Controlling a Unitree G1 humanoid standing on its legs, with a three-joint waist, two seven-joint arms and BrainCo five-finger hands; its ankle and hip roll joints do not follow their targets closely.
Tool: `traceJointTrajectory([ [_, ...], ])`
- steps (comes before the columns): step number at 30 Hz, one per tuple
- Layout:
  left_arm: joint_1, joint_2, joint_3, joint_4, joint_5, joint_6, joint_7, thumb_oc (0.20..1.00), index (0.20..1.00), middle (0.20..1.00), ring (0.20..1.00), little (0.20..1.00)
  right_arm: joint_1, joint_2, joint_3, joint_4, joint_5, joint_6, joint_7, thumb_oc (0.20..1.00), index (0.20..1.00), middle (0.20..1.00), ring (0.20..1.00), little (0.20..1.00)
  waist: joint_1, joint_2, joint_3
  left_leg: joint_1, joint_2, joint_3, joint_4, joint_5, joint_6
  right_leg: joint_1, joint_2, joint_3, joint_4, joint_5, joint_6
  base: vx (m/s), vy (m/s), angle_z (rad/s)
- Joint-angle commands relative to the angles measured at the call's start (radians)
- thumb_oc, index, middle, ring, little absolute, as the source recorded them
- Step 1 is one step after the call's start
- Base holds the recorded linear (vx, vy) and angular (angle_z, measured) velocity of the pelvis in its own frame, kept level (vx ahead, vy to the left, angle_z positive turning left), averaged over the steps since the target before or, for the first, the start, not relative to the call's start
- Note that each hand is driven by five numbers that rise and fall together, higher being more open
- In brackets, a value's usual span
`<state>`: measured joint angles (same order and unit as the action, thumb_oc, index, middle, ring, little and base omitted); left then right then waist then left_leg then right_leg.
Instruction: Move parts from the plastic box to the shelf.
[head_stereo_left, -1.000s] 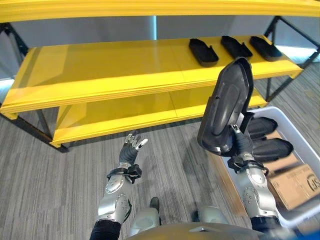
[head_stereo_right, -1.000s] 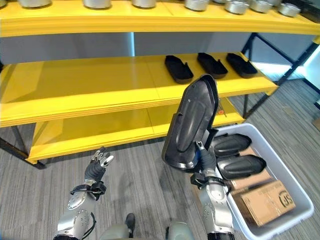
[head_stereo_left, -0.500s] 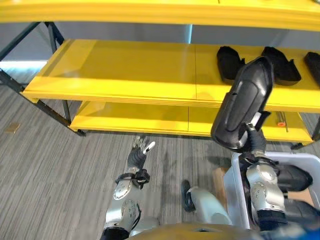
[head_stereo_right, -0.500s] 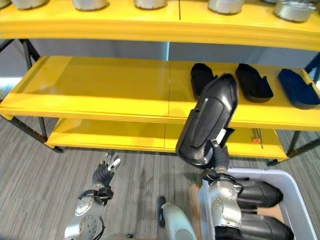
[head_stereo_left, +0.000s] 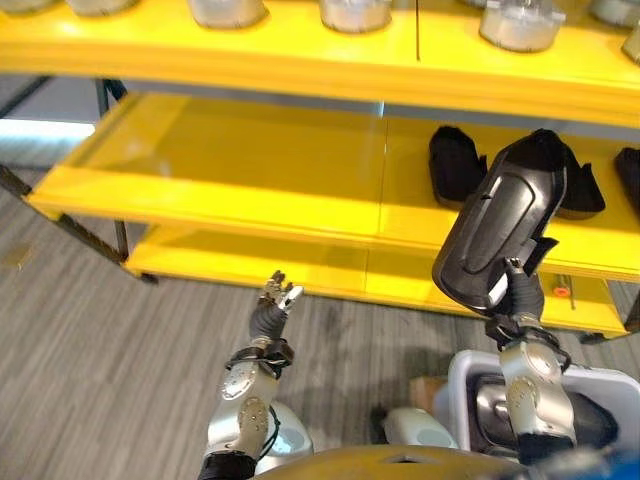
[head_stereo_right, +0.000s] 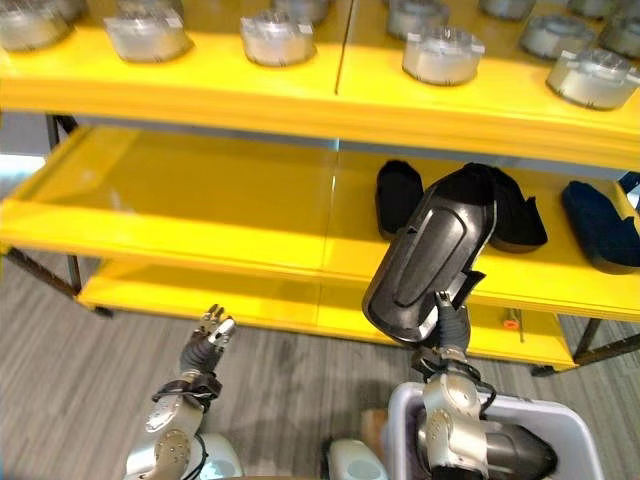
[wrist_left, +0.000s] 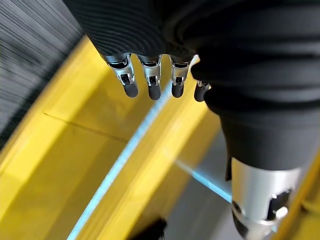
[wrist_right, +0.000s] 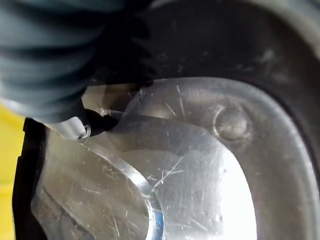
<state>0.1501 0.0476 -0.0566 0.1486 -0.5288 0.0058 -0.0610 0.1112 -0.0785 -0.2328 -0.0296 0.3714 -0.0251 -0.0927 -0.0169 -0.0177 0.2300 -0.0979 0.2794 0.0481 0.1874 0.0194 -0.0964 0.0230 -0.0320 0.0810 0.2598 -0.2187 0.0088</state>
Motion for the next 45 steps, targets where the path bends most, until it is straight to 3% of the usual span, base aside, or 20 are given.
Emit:
traceJointTrajectory([
  [1,0.028,0.094,0.042,-0.157,0.003,-0.059,-0.020,1.000,1.000,1.000,1.000,1.000,-0.061,0.018,0.005,-0.049,0.016,-0.057,0.032,0.200,0.200,0.200,0.200,0.200,0.034,-0.072,0.004,0.134,0.000,0.006,-0.148,-0.030,-0.005,0.024,-0.154,-0.062,-0.171,0.266,0.120,0.10,0.290,0.57],
  [11,0.029,0.093,0.039,-0.148,0.004,-0.067,-0.023,1.000,1.000,1.000,1.000,1.000,-0.068,0.040,-0.002,-0.052,0.013,-0.053,0.038,0.200,0.200,0.200,0.200,0.200,0.048,-0.103,-0.006,0.114,-0.087,0.009,-0.106,-0.099,0.047,0.046,-0.237,-0.072,-0.231,0.355,0.165,0.04,0.168,0.06],
  [16,0.028,0.104,0.041,-0.144,0.010,-0.069,-0.018,1.000,1.000,1.000,1.000,1.000,-0.075,0.046,0.002,-0.041,0.025,-0.053,0.039,0.200,0.200,0.200,0.200,0.200,0.050,-0.094,-0.005,0.112,-0.136,0.015,-0.099,-0.120,0.080,0.022,-0.272,-0.073,-0.203,0.437,0.171,0.00,0.197,-0.06],
  [19,0.030,0.107,0.052,-0.147,0.016,-0.072,-0.012,1.000,1.000,1.000,1.000,1.000,-0.078,0.057,0.021,-0.027,0.036,-0.048,0.053,0.200,0.200,0.200,0.200,0.200,0.059,-0.079,-0.009,0.134,-0.155,0.037,-0.111,-0.129,0.093,0.010,-0.301,-0.127,-0.187,0.469,0.168,-0.01,0.196,-0.16],
  [21,0.030,0.105,0.062,-0.142,0.017,-0.073,-0.007,1.000,1.000,1.000,1.000,1.000,-0.079,0.064,0.040,-0.020,0.039,-0.044,0.065,0.200,0.200,0.200,0.200,0.200,0.069,-0.070,-0.010,0.163,-0.156,0.062,-0.120,-0.134,0.097,-0.005,-0.321,-0.202,-0.150,0.484,0.156,0.02,0.189,-0.54],
  [22,0.029,0.102,0.063,-0.143,0.019,-0.074,-0.001,1.000,1.000,1.000,1.000,1.000,-0.082,0.068,0.056,-0.019,0.045,-0.044,0.070,0.200,0.200,0.200,0.200,0.200,0.078,-0.062,-0.007,0.180,-0.155,0.078,-0.130,-0.133,0.100,-0.022,-0.331,-0.271,-0.109,0.480,0.151,0.02,0.203,-0.60],
  [23,0.030,0.101,0.066,-0.137,0.019,-0.069,0.002,1.000,1.000,1.000,1.000,1.000,-0.082,0.077,0.070,-0.024,0.054,-0.038,0.077,0.200,0.200,0.200,0.200,0.200,0.074,-0.052,-0.009,0.203,-0.151,0.088,-0.157,-0.128,0.100,-0.048,-0.306,-0.306,-0.077,0.443,0.141,0.09,0.233,-0.62],
  [24,0.030,0.092,0.057,-0.128,0.015,-0.067,0.002,1.000,1.000,1.000,1.000,1.000,-0.083,0.075,0.079,-0.017,0.060,-0.038,0.086,0.200,0.200,0.200,0.200,0.200,0.055,-0.044,-0.009,0.259,-0.158,0.089,-0.224,-0.115,0.097,-0.102,-0.206,-0.319,-0.094,0.381,0.128,0.10,0.152,-0.69],
  [27,0.031,0.087,0.054,-0.129,0.011,-0.067,0.003,1.000,1.000,1.000,1.000,1.000,-0.081,0.073,0.079,-0.015,0.062,-0.037,0.088,0.200,0.200,0.200,0.200,0.200,0.044,-0.040,-0.009,0.280,-0.162,0.084,-0.262,-0.102,0.095,-0.146,-0.168,-0.315,-0.112,0.373,0.127,0.11,0.033,-0.62],
  [28,0.038,0.066,0.047,-0.129,0.004,-0.064,0.005,1.000,1.000,1.000,1.000,1.000,-0.079,0.070,0.077,-0.023,0.062,-0.039,0.089,0.200,0.200,0.200,0.200,0.200,0.029,-0.046,-0.008,0.293,-0.171,0.071,-0.275,-0.102,0.086,-0.182,-0.133,-0.356,-0.209,0.394,0.122,0.14,-0.051,0.15],
  [29,0.035,0.059,0.048,-0.125,0.005,-0.065,0.011,1.000,1.000,1.000,1.000,1.000,-0.079,0.069,0.079,-0.025,0.055,-0.038,0.087,0.200,0.200,0.200,0.200,0.200,0.021,-0.047,-0.008,0.294,-0.169,0.066,-0.275,-0.106,0.083,-0.202,-0.130,-0.362,-0.217,0.397,0.120,0.18,-0.084,0.27],
  [30,0.035,0.048,0.043,-0.122,0.003,-0.061,0.011,1.000,1.000,1.000,1.000,1.000,-0.062,0.074,0.073,-0.033,0.050,-0.035,0.088,0.200,0.200,0.200,0.200,0.200,0.018,-0.054,-0.013,0.289,-0.177,0.061,-0.275,-0.106,0.079,-0.177,-0.124,-0.336,-0.241,0.386,0.111,0.14,-0.097,0.26],
  [32,0.010,0.038,0.011,-0.096,-0.002,-0.065,0.008,1.000,1.000,1.000,1.000,1.000,-0.047,0.070,0.064,-0.044,0.033,-0.037,0.078,0.200,0.200,0.200,0.200,0.200,-0.003,-0.069,-0.020,0.287,-0.173,0.044,-0.275,-0.106,0.076,-0.151,-0.080,-0.196,-0.252,0.381,0.101,0.17,-0.136,0.39],
  [36,0.016,0.023,0.000,-0.094,-0.012,-0.061,-0.014,1.000,1.000,1.000,1.000,1.000,-0.036,0.043,0.015,-0.034,0.039,-0.044,0.063,0.200,0.200,0.200,0.200,0.200,-0.001,-0.068,-0.023,0.323,-0.139,0.057,-0.231,-0.116,0.052,-0.099,-0.075,-0.247,-0.256,0.370,0.092,0.18,-0.166,0.26],
  [38,0.007,0.016,-0.014,-0.087,-0.011,-0.060,-0.018,1.000,1.000,1.000,1.000,1.000,-0.034,0.037,0.000,-0.035,0.044,-0.054,0.048,0.200,0.200,0.200,0.200,0.200,-0.015,-0.074,-0.011,0.246,-0.119,0.040,-0.002,-0.125,0.034,-0.063,-0.071,-0.249,-0.260,0.355,0.071,0.16,-0.182,0.24],
  [41,0.003,0.006,-0.024,-0.090,-0.026,-0.058,-0.020,1.000,1.000,1.000,1.000,1.000,-0.055,0.017,0.001,-0.021,0.053,-0.056,0.038,0.200,0.200,0.200,0.200,0.200,-0.003,-0.091,0.035,0.119,-0.130,0.004,0.289,-0.075,0.012,-0.016,-0.081,-0.252,-0.255,0.335,0.040,0.05,-0.091,0.24],
  [42,0.002,0.006,-0.024,-0.090,-0.026,-0.058,-0.020,1.000,1.000,1.000,1.000,1.000,-0.057,0.016,0.000,-0.021,0.053,-0.056,0.038,0.200,0.200,0.200,0.200,0.200,-0.005,-0.087,0.035,0.111,-0.127,0.000,0.300,-0.080,0.011,-0.017,-0.078,-0.255,-0.255,0.335,0.039,0.03,-0.019,0.03],
  [43,-0.001,0.007,-0.020,-0.090,-0.038,-0.060,-0.019,1.000,1.000,1.000,1.000,1.000,-0.073,0.006,0.002,-0.009,0.050,-0.061,0.026,0.200,0.200,0.200,0.200,0.200,0.017,-0.101,0.055,0.049,-0.114,-0.055,0.262,-0.059,0.014,-0.006,-0.090,-0.240,-0.261,0.325,0.046,0.05,0.037,-0.17],
  [44,0.006,0.004,-0.012,-0.096,-0.045,-0.057,-0.021,1.000,1.000,1.000,1.000,1.000,-0.071,0.010,-0.008,-0.007,0.050,-0.061,0.024,0.200,0.200,0.200,0.200,0.200,0.013,-0.110,0.053,0.040,-0.056,-0.042,0.194,-0.055,0.023,-0.003,-0.101,-0.238,-0.265,0.317,0.054,0.14,0.105,-0.15],
  [45,0.013,0.002,-0.007,-0.104,-0.049,-0.056,-0.022,1.000,1.000,1.000,1.000,1.000,-0.072,0.011,-0.016,-0.004,0.048,-0.064,0.018,0.200,0.200,0.200,0.200,0.200,0.021,-0.110,0.053,0.084,0.029,-0.026,0.028,-0.046,0.030,0.004,-0.106,-0.227,-0.263,0.293,0.067,0.19,0.260,-0.07],
])
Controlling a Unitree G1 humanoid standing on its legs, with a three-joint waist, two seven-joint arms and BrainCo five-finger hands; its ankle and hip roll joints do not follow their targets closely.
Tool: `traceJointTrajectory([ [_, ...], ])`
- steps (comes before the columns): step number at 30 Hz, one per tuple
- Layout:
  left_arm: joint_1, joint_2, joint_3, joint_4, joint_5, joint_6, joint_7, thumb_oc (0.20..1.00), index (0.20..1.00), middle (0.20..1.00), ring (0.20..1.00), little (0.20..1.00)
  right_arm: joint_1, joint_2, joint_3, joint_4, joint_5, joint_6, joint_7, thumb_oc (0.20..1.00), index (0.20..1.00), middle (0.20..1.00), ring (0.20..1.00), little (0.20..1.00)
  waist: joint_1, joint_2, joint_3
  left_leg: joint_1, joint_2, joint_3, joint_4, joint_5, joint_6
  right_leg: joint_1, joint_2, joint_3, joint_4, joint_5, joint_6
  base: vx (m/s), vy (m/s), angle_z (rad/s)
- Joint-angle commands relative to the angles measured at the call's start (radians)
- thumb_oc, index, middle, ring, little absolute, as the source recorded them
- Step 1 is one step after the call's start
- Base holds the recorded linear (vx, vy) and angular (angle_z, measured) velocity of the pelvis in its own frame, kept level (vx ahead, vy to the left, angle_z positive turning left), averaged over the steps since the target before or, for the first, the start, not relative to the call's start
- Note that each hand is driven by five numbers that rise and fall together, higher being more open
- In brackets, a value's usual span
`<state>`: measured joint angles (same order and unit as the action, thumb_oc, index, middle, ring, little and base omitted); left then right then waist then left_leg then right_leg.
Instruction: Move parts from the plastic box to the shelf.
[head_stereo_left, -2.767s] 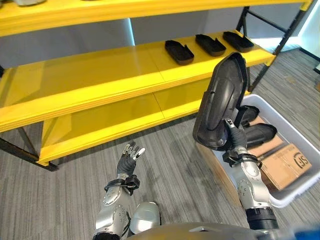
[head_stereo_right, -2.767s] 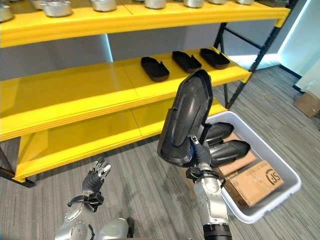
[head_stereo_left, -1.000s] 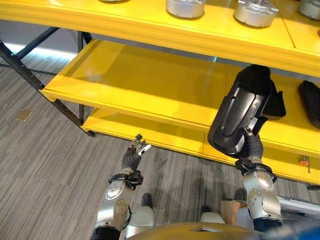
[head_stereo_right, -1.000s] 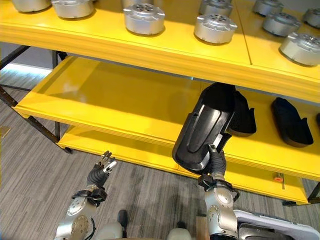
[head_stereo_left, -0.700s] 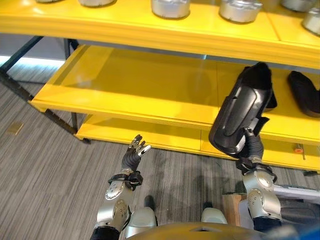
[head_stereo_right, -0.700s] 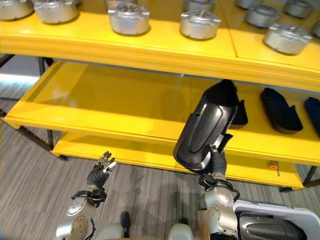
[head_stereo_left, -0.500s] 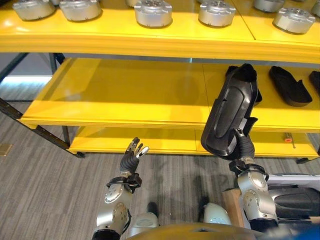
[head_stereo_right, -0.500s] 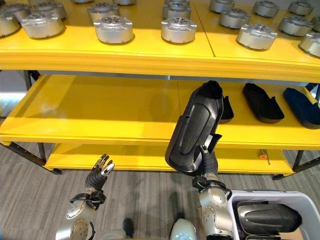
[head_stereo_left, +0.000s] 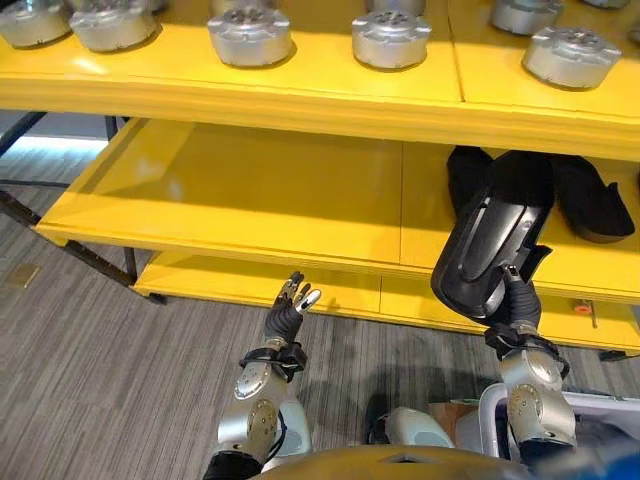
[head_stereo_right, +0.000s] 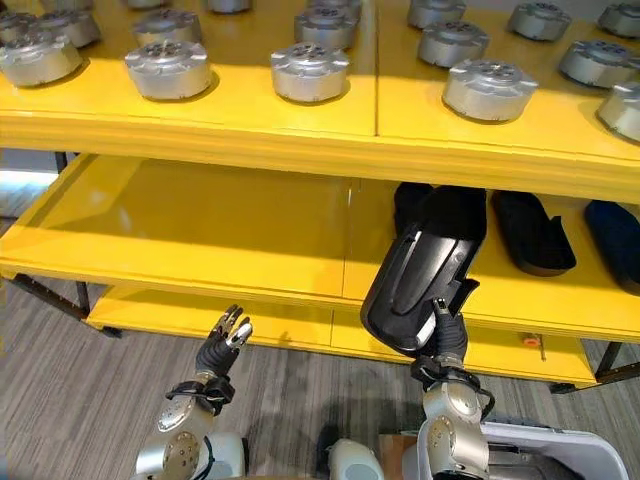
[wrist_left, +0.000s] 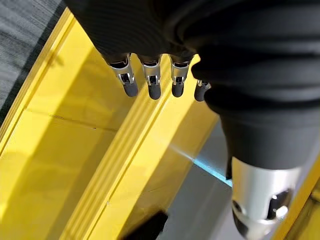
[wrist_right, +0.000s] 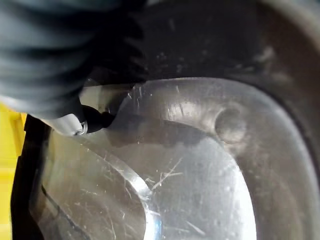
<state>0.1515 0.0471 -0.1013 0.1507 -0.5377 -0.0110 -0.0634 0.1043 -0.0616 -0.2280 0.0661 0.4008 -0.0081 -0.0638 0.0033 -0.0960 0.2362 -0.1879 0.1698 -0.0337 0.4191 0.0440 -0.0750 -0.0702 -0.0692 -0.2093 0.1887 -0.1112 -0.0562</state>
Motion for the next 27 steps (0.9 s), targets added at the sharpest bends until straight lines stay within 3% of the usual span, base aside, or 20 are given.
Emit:
traceJointTrajectory([
  [1,0.013,0.006,0.042,-0.127,-0.037,-0.044,-0.016,1.000,1.000,1.000,1.000,1.000,-0.060,-0.004,-0.018,-0.099,0.014,-0.087,-0.024,0.200,0.200,0.200,0.200,0.200,0.018,-0.017,0.045,0.173,0.228,0.041,-0.389,0.042,-0.004,0.088,-0.070,0.088,-0.174,0.159,0.136,0.24,0.470,-0.07],
  [2,0.014,-0.002,0.040,-0.131,-0.043,-0.050,-0.014,1.000,1.000,1.000,1.000,1.000,-0.054,-0.004,-0.015,-0.106,0.011,-0.085,-0.028,0.200,0.200,0.200,0.200,0.200,0.031,0.009,0.044,0.141,0.276,0.016,-0.479,0.120,-0.038,0.097,-0.088,0.113,-0.142,0.122,0.146,0.19,0.518,-0.19],
  [3,0.018,-0.007,0.040,-0.129,-0.043,-0.050,-0.012,1.000,1.000,1.000,1.000,1.000,-0.050,-0.006,-0.020,-0.114,0.006,-0.081,-0.028,0.200,0.200,0.200,0.200,0.200,0.028,0.019,0.043,0.146,0.285,0.048,-0.455,0.126,-0.057,0.102,-0.106,0.111,-0.121,0.112,0.151,0.13,0.436,-0.53],
  [4,0.023,-0.013,0.044,-0.123,-0.057,-0.050,-0.016,1.000,1.000,1.000,1.000,1.000,-0.052,-0.001,-0.013,-0.116,0.005,-0.075,-0.018,0.200,0.200,0.200,0.200,0.200,0.033,0.025,0.038,0.175,0.277,0.061,-0.427,0.070,-0.054,0.096,-0.114,0.122,-0.100,0.106,0.157,0.09,0.460,-0.69],
  [5,0.014,-0.010,0.032,-0.120,-0.059,-0.044,-0.028,1.000,1.000,1.000,1.000,1.000,-0.045,0.007,-0.015,-0.125,0.004,-0.077,-0.013,0.200,0.200,0.200,0.200,0.200,0.030,0.036,0.035,0.180,0.243,0.064,-0.425,0.050,-0.065,0.086,-0.142,0.137,-0.090,0.125,0.176,0.08,0.433,-1.15],
  [7,0.005,0.037,0.022,-0.135,-0.032,-0.053,-0.028,1.000,1.000,1.000,1.000,1.000,-0.035,0.017,-0.020,-0.125,-0.003,-0.080,-0.011,0.200,0.200,0.200,0.200,0.200,0.024,0.025,0.043,0.178,0.188,0.076,-0.417,0.018,-0.062,0.108,-0.189,0.135,-0.124,0.167,0.205,0.10,0.446,-0.69],
  [10,-0.018,0.081,0.020,-0.143,-0.022,-0.060,-0.021,1.000,1.000,1.000,1.000,1.000,-0.043,0.014,-0.005,-0.120,0.005,-0.083,-0.006,0.200,0.200,0.200,0.200,0.200,0.026,0.011,0.051,0.138,0.146,0.080,-0.355,-0.026,-0.050,0.114,-0.226,0.119,-0.151,0.192,0.215,0.03,0.227,0.45],
  [17,-0.039,0.094,0.027,-0.120,-0.013,-0.071,-0.006,1.000,1.000,1.000,1.000,1.000,-0.086,0.022,0.064,-0.152,0.005,-0.080,0.032,0.200,0.200,0.200,0.200,0.200,0.041,-0.014,0.055,0.098,0.110,0.089,-0.271,-0.091,-0.026,0.134,-0.263,0.074,-0.174,0.224,0.231,0.05,0.109,0.12],
  [27,-0.047,0.084,-0.004,-0.102,-0.019,-0.067,0.000,1.000,1.000,1.000,1.000,1.000,-0.249,0.014,0.288,-0.148,0.049,-0.082,0.080,0.200,0.200,0.200,0.200,0.200,0.106,-0.042,0.063,0.093,0.103,0.079,-0.257,-0.104,-0.014,0.158,-0.265,0.045,-0.185,0.236,0.238,0.02,0.014,-0.02],
])
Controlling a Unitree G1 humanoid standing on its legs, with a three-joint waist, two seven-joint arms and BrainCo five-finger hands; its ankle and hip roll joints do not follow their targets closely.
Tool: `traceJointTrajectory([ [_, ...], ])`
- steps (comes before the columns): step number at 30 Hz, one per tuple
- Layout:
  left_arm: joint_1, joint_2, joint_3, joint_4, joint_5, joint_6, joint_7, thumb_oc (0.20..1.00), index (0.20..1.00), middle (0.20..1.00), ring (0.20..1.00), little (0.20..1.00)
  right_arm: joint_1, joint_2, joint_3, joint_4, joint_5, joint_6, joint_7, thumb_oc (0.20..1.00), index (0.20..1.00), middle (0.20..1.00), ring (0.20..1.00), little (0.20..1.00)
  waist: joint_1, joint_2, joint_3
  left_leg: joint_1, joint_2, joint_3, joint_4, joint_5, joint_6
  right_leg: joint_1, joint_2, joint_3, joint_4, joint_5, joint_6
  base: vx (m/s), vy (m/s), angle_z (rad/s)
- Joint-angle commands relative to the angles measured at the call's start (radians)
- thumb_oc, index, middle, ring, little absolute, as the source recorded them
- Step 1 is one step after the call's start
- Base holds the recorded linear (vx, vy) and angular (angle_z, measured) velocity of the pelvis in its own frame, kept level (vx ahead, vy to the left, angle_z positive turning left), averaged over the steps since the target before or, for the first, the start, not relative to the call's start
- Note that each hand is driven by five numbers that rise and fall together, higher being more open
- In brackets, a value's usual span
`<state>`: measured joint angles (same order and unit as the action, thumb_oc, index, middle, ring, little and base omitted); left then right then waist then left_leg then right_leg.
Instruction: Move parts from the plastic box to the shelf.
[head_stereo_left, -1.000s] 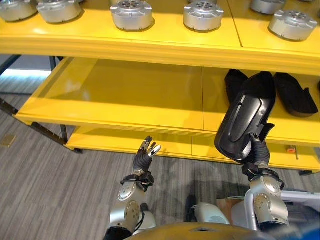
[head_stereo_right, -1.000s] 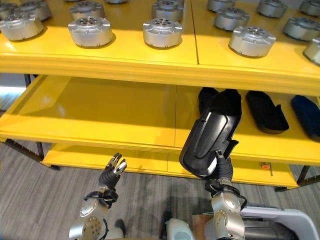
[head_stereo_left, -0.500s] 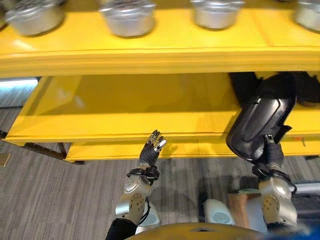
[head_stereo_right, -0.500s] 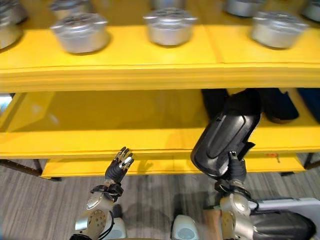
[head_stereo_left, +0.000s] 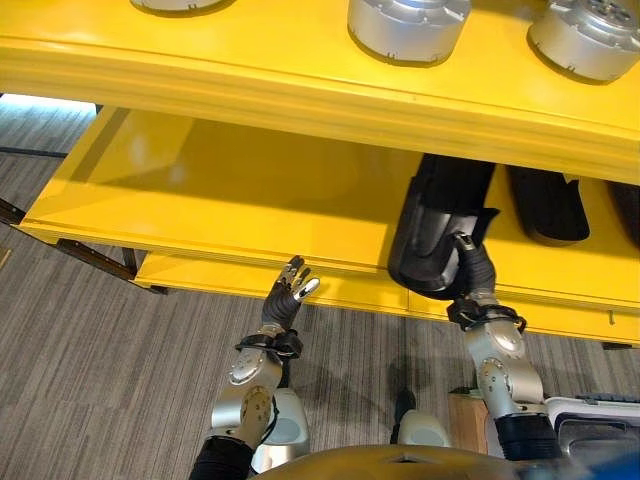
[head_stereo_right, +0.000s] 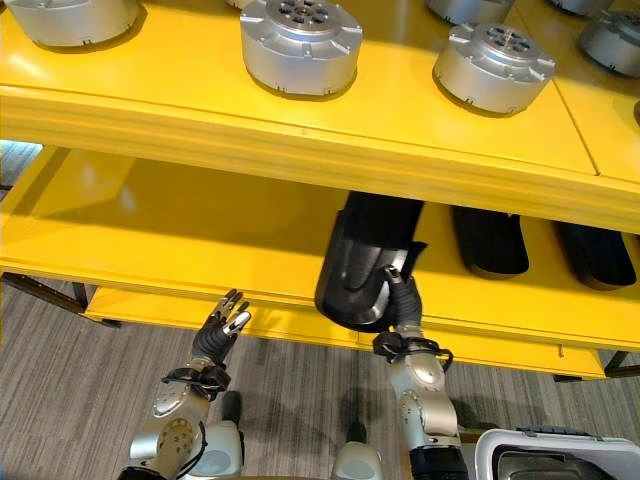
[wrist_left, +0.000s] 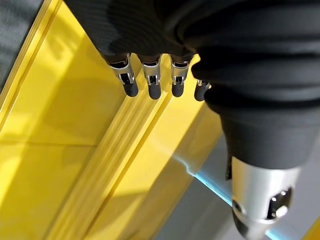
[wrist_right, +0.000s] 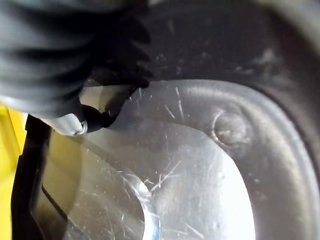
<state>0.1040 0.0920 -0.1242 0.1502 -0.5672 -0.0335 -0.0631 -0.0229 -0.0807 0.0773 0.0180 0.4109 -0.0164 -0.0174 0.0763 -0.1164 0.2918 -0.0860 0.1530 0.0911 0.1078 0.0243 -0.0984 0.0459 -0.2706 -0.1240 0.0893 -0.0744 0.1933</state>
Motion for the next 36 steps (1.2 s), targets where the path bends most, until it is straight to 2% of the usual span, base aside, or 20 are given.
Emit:
traceJointTrajectory([
  [1,-0.004,0.043,0.013,-0.098,0.011,-0.045,0.001,1.000,1.000,1.000,1.000,1.000,-0.163,0.028,0.001,-0.067,0.034,-0.076,0.025,0.200,0.200,0.200,0.200,0.200,0.044,-0.024,0.009,-0.013,0.121,-0.051,0.059,-0.085,0.009,0.043,-0.064,-0.045,-0.083,0.198,-0.012,-0.02,-0.009,0.07],
  [5,-0.014,0.054,-0.014,-0.104,0.003,-0.044,0.004,1.000,1.000,1.000,1.000,1.000,-0.328,0.018,0.050,0.065,0.014,-0.085,-0.022,0.200,0.200,0.200,0.200,0.200,0.073,-0.022,0.035,-0.049,0.121,-0.069,0.109,-0.095,0.008,0.033,-0.062,-0.052,-0.057,0.191,-0.018,-0.04,-0.011,0.07],
  [7,-0.029,0.072,-0.030,-0.125,-0.009,-0.042,0.010,1.000,1.000,1.000,1.000,1.000,-0.458,0.000,0.057,0.180,0.000,-0.087,-0.064,0.200,0.200,0.200,0.200,0.200,0.091,-0.010,0.084,-0.104,0.124,-0.083,0.184,-0.110,0.004,-0.005,-0.060,-0.050,-0.010,0.180,-0.025,-0.16,-0.006,0.20],
  [8,-0.030,0.072,-0.030,-0.125,-0.009,-0.042,0.010,1.000,1.000,1.000,1.000,1.000,-0.459,-0.001,0.056,0.181,0.000,-0.087,-0.064,0.200,0.200,0.200,0.200,0.200,0.090,-0.010,0.085,-0.106,0.124,-0.084,0.187,-0.111,0.004,-0.006,-0.060,-0.050,-0.009,0.180,-0.026,-0.18,0.016,0.16],
  [11,-0.051,0.079,-0.037,-0.139,-0.013,-0.043,0.019,1.000,1.000,1.000,1.000,1.000,-0.531,-0.028,0.054,0.212,-0.005,-0.081,-0.092,0.200,0.200,0.200,0.200,0.200,0.090,0.006,0.138,-0.168,0.125,-0.104,0.269,-0.130,0.005,-0.067,-0.059,-0.038,0.062,0.165,-0.035,-0.17,0.048,0.11],
  [12,-0.067,0.084,-0.045,-0.170,-0.014,-0.046,0.028,1.000,1.000,1.000,1.000,1.000,-0.570,-0.074,0.036,0.207,-0.017,-0.083,-0.116,0.200,0.200,0.200,0.200,0.200,0.085,0.020,0.176,-0.223,0.127,-0.125,0.328,-0.145,0.007,-0.126,-0.064,-0.032,0.123,0.155,-0.040,-0.18,0.054,0.05],
  [14,-0.073,0.088,-0.048,-0.187,-0.016,-0.048,0.031,1.000,1.000,1.000,1.000,1.000,-0.579,-0.091,0.026,0.198,-0.019,-0.086,-0.128,0.200,0.200,0.200,0.200,0.200,0.080,0.024,0.188,-0.259,0.128,-0.136,0.361,-0.148,0.007,-0.157,-0.063,-0.032,0.149,0.150,-0.042,-0.15,0.034,0.05],
  [18,-0.087,0.116,-0.076,-0.268,-0.008,-0.051,0.043,1.000,1.000,1.000,1.000,1.000,-0.636,-0.182,-0.026,0.179,-0.033,-0.105,-0.192,0.200,0.200,0.200,0.200,0.200,0.065,0.035,0.225,-0.385,0.123,-0.184,0.457,-0.156,0.018,-0.278,-0.066,-0.024,0.246,0.129,-0.049,-0.14,0.022,0.06],
  [19,-0.087,0.116,-0.076,-0.268,-0.008,-0.051,0.043,1.000,1.000,1.000,1.000,1.000,-0.637,-0.183,-0.026,0.181,-0.032,-0.105,-0.192,0.200,0.200,0.200,0.200,0.200,0.065,0.036,0.224,-0.389,0.123,-0.185,0.459,-0.157,0.018,-0.281,-0.066,-0.025,0.248,0.128,-0.049,-0.10,0.021,-0.01],
  [20,-0.088,0.128,-0.100,-0.267,-0.014,-0.048,0.047,1.000,1.000,1.000,1.000,1.000,-0.691,-0.244,-0.031,0.232,-0.022,-0.110,-0.219,0.200,0.200,0.200,0.200,0.200,0.060,0.037,0.228,-0.432,0.124,-0.199,0.500,-0.168,0.023,-0.323,-0.061,-0.015,0.285,0.118,-0.054,-0.09,0.018,-0.10],
  [23,-0.076,0.145,-0.124,-0.263,-0.033,-0.041,0.047,1.000,1.000,1.000,1.000,1.000,-0.759,-0.329,-0.015,0.317,0.023,-0.116,-0.233,0.200,0.200,0.200,0.200,0.200,0.052,0.036,0.228,-0.478,0.127,-0.212,0.542,-0.180,0.028,-0.376,-0.060,-0.010,0.326,0.107,-0.062,-0.08,0.030,-0.04],
  [29,-0.052,0.184,-0.141,-0.273,-0.069,-0.036,0.051,1.000,1.000,1.000,1.000,1.000,-0.904,-0.482,0.038,0.559,0.079,-0.112,-0.240,0.200,0.200,0.200,0.200,0.200,0.039,0.043,0.228,-0.512,0.124,-0.217,0.551,-0.183,0.026,-0.426,-0.061,0.006,0.344,0.103,-0.069,-0.05,0.029,-0.04],
  [32,-0.040,0.201,-0.141,-0.279,-0.075,-0.031,0.051,1.000,1.000,1.000,1.000,1.000,-0.991,-0.530,0.081,0.681,0.095,-0.103,-0.234,0.200,0.200,0.200,0.200,0.200,0.036,0.047,0.228,-0.515,0.125,-0.212,0.542,-0.179,0.022,-0.440,-0.058,0.008,0.341,0.105,-0.071,-0.04,0.024,-0.07],
  [36,-0.032,0.219,-0.153,-0.282,-0.088,-0.027,0.047,1.000,1.000,1.000,1.000,1.000,-1.084,-0.552,0.142,0.794,0.113,-0.098,-0.224,0.200,0.200,0.200,0.200,0.200,0.035,0.053,0.228,-0.523,0.126,-0.213,0.551,-0.179,0.020,-0.449,-0.054,0.013,0.349,0.102,-0.074,-0.03,0.008,-0.06],
])
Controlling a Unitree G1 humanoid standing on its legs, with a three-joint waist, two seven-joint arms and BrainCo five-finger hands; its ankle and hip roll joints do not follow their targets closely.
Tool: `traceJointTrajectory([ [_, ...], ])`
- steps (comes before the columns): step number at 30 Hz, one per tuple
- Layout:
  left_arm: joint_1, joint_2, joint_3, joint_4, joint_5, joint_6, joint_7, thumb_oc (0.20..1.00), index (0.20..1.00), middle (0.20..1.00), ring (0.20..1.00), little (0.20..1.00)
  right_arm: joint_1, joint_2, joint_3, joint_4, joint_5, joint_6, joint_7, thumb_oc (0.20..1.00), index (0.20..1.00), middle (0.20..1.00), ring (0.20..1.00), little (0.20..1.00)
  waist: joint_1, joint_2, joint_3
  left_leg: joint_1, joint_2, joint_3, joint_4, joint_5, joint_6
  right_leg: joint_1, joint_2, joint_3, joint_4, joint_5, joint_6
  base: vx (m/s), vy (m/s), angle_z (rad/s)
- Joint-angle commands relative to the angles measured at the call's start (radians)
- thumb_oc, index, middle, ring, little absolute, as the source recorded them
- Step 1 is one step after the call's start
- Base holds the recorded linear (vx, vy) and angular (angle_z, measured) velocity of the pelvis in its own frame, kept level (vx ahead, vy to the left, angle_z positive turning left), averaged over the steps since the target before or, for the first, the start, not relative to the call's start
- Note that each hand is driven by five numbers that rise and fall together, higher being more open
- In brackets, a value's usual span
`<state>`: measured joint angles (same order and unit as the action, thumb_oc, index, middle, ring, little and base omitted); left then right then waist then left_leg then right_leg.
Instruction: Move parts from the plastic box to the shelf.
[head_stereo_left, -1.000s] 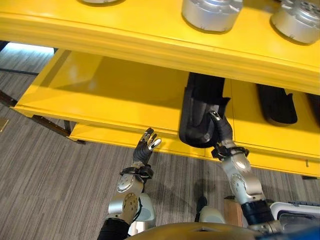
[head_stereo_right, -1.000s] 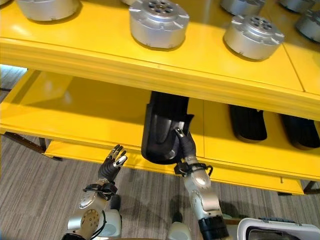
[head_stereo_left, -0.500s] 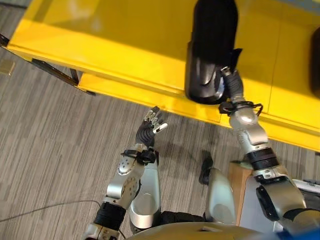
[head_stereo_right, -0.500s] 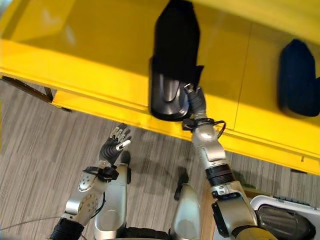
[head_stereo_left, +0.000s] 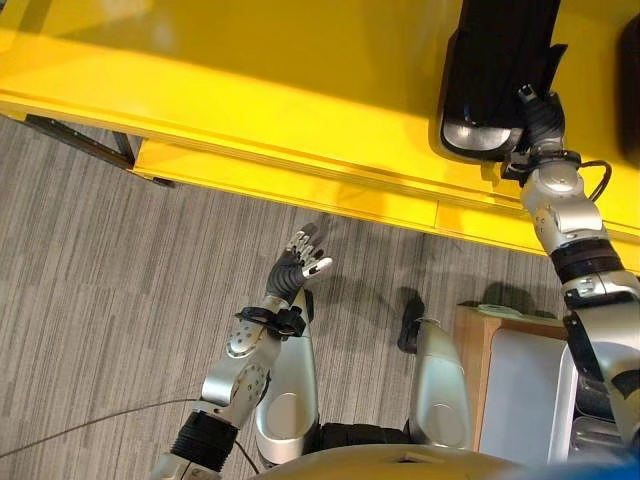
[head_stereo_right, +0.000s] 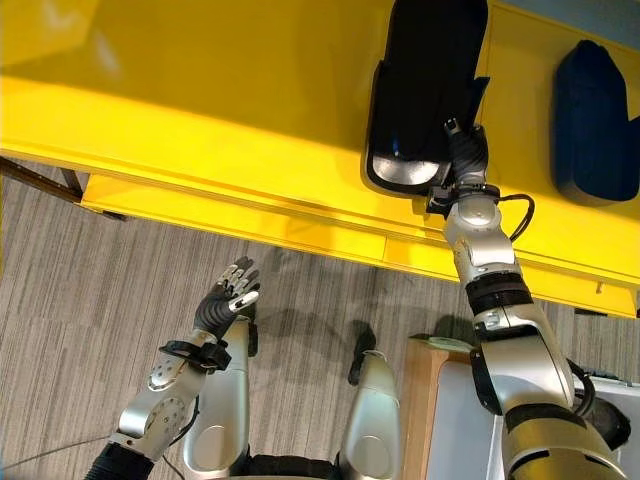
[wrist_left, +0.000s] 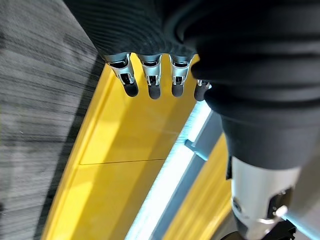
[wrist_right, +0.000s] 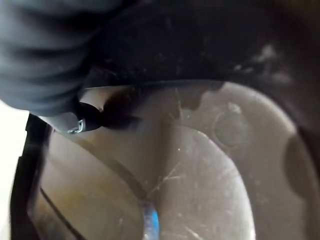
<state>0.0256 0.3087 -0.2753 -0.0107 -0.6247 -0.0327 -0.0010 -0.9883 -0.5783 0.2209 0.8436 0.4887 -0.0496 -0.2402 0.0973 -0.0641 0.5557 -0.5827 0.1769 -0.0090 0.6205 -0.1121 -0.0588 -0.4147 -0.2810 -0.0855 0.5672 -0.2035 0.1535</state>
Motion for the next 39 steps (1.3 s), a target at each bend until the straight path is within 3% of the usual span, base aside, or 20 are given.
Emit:
traceJointTrajectory([
  [1,0.050,0.006,-0.004,-0.121,-0.035,-0.027,-0.015,1.000,1.000,1.000,1.000,1.000,-0.141,-0.060,0.015,-0.013,0.037,-0.063,0.002,0.200,0.200,0.200,0.200,0.200,0.014,0.002,-0.036,-0.027,0.102,-0.114,0.042,-0.044,-0.020,0.010,-0.043,-0.024,-0.124,0.229,-0.035,0.00,0.000,0.00],
  [17,0.044,0.035,-0.061,-0.099,-0.055,-0.040,-0.013,1.000,1.000,1.000,1.000,1.000,-0.438,-0.028,0.173,0.312,0.087,-0.068,0.004,0.200,0.200,0.200,0.200,0.200,0.035,0.019,-0.036,-0.059,0.080,-0.124,0.058,-0.049,-0.007,-0.011,-0.047,-0.032,-0.117,0.234,-0.038,0.00,0.001,0.00],
  [39,0.028,0.034,-0.077,-0.082,-0.052,-0.051,0.002,1.000,1.000,1.000,1.000,1.000,-0.472,0.027,0.186,0.429,0.095,-0.053,-0.002,0.200,0.200,0.200,0.200,0.200,0.046,0.035,-0.036,-0.084,0.078,-0.119,0.071,-0.057,-0.006,-0.026,-0.054,-0.039,-0.122,0.231,-0.044,0.00,0.000,0.00],
])
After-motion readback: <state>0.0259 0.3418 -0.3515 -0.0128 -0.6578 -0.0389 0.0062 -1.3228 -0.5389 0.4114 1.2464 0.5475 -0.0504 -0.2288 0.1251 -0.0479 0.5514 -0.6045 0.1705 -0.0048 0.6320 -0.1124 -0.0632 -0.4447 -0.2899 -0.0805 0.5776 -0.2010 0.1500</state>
